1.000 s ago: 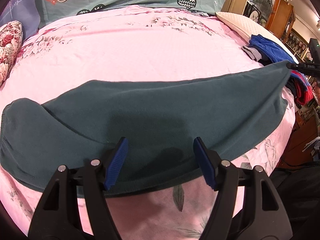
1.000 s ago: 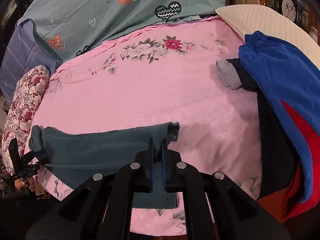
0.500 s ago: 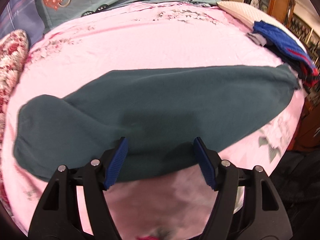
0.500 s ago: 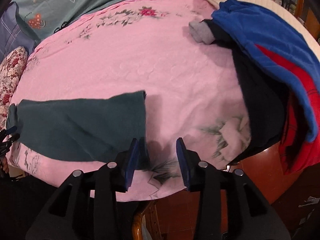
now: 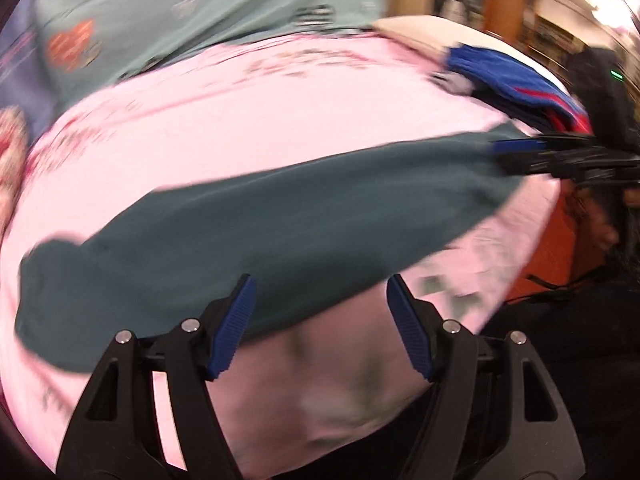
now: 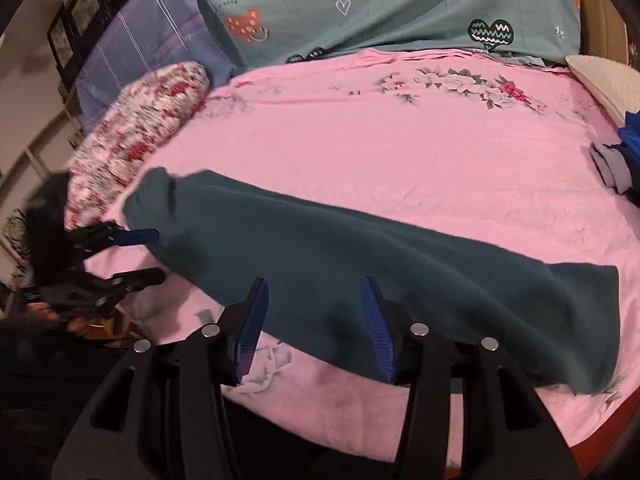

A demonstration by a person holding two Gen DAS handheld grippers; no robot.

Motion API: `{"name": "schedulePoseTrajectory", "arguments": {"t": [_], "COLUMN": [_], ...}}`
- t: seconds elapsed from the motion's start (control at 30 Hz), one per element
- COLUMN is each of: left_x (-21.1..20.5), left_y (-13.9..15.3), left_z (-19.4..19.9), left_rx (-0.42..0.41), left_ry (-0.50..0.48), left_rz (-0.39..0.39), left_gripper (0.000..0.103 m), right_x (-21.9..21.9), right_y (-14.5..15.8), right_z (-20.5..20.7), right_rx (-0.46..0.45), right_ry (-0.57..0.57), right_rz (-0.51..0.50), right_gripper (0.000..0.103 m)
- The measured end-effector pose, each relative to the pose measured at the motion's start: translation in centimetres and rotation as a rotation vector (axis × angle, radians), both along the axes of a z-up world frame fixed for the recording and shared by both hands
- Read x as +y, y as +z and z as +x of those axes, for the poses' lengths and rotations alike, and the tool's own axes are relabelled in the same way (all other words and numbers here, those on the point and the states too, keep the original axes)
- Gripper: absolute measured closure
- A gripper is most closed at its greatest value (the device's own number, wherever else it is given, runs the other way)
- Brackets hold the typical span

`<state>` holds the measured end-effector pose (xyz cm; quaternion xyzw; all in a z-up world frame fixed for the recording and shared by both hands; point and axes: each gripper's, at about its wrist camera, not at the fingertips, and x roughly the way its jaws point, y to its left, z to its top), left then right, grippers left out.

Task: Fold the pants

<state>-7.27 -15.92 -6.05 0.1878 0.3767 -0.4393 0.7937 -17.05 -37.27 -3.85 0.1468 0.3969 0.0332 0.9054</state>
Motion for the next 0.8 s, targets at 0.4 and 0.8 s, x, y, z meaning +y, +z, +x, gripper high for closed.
{"name": "schedulePoseTrajectory", "arguments": {"t": [0.4, 0.8], "left_x": [-10.3, -13.2], "left_y": [-0.3, -2.0], "left_z": [-5.2, -5.5], "left_rx": [-0.074, -0.075], "left_ry": [-0.262, -0.291], "left_rz": [0.068, 0.150], "left_gripper": [0.075, 0.103], "right_x": [-4.3, -6.3], "right_y": [-1.8, -2.2], "right_z": [-4.3, -7.4], "right_rx": [-0.038, -0.086], "right_ry": [-0.204, -0.250], "right_rz": [0.081, 0.131], "right_gripper": [0.054, 0.054]}}
